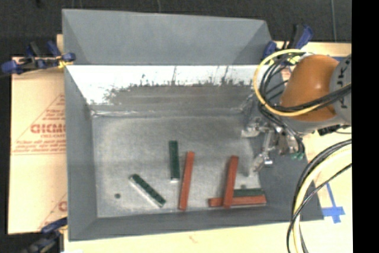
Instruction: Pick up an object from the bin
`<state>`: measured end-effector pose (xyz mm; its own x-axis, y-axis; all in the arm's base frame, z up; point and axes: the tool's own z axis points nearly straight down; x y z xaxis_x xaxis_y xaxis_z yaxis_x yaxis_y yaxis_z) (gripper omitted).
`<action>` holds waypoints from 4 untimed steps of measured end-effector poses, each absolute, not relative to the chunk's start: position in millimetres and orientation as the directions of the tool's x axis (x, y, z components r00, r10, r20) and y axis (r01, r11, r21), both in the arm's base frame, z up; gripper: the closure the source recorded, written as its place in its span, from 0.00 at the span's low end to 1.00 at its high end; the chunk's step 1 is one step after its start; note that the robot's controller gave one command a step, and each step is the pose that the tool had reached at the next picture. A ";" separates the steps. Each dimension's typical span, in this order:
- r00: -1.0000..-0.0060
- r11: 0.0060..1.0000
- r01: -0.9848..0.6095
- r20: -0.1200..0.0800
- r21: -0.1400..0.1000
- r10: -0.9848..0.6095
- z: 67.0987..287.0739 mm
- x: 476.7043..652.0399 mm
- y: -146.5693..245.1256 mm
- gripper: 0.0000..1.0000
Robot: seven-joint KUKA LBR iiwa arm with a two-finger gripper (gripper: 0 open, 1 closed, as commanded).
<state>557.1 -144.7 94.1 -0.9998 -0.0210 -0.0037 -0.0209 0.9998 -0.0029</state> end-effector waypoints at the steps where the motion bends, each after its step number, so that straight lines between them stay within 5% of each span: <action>1: -0.896 0.896 -0.445 0.010 -0.011 -0.445 79.5 531.9 -100.5 1.00; 2: -0.895 0.895 -0.446 0.010 -0.011 -0.446 79.5 532.0 -100.4 1.00; 3: -0.912 0.912 -0.410 -0.004 -0.003 -0.410 185.7 571.4 -105.2 1.00; 4: -0.912 0.912 -0.409 -0.004 -0.003 -0.409 185.6 571.5 -105.0 1.00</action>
Offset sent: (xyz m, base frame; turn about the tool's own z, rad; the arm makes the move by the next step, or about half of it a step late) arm 0.0000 0.0000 0.0000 0.0000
